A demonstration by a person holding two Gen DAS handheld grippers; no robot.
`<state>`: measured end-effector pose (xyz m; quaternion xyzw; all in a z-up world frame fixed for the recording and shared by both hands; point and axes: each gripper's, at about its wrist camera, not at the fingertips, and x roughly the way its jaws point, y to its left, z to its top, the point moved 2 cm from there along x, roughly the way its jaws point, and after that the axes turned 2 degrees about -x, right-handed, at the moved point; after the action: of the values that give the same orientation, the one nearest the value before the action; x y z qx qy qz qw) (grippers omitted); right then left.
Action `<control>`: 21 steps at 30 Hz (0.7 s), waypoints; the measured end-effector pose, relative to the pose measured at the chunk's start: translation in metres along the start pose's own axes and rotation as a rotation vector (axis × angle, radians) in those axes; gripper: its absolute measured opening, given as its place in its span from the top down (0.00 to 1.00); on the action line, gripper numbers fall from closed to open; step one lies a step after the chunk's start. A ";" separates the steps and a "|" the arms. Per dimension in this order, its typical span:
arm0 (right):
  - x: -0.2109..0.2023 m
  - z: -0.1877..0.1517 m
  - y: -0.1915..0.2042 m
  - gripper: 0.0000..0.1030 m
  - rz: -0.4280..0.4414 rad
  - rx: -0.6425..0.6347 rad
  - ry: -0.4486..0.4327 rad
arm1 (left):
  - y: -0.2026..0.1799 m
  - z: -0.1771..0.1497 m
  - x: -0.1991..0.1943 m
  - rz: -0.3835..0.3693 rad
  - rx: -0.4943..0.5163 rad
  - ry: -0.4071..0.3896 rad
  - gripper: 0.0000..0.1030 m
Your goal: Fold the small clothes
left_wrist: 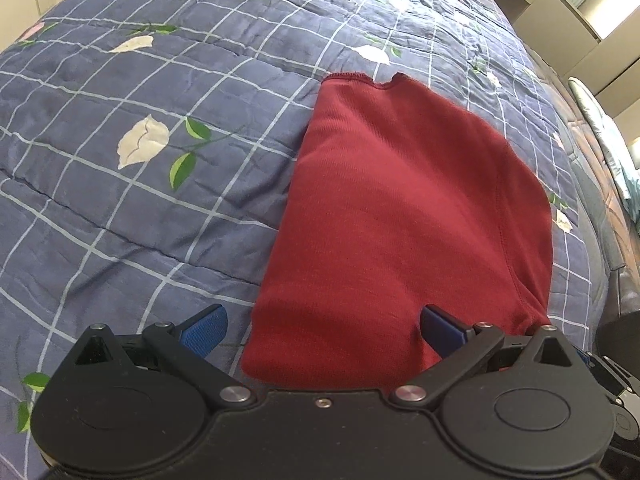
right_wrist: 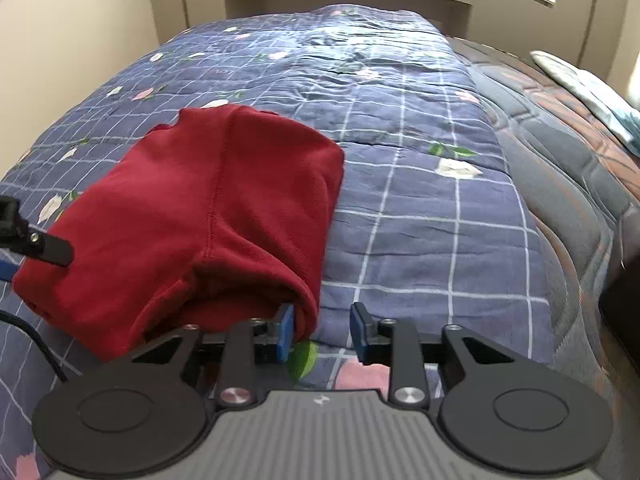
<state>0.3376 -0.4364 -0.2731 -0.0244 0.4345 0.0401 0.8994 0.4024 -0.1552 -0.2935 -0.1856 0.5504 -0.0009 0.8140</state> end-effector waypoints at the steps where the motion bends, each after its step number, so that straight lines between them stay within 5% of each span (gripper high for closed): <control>1: -0.001 -0.002 0.000 0.57 -0.008 0.014 0.000 | -0.001 0.000 -0.002 0.000 0.004 0.002 0.01; 3: -0.004 -0.005 0.000 0.48 -0.024 0.044 0.003 | -0.001 -0.001 -0.006 -0.005 0.016 0.007 0.01; 6: -0.010 -0.013 -0.001 0.16 -0.052 0.114 0.011 | -0.002 -0.001 -0.012 -0.009 0.047 0.009 0.01; 9: -0.018 -0.021 -0.001 0.03 -0.064 0.177 0.017 | -0.002 -0.003 -0.019 -0.002 0.083 0.014 0.01; 21: -0.029 -0.051 0.004 0.00 -0.110 0.277 0.069 | -0.002 -0.012 -0.043 -0.006 0.153 0.012 0.01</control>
<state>0.2795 -0.4383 -0.2822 0.0747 0.4646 -0.0706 0.8795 0.3751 -0.1522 -0.2579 -0.1244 0.5533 -0.0464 0.8223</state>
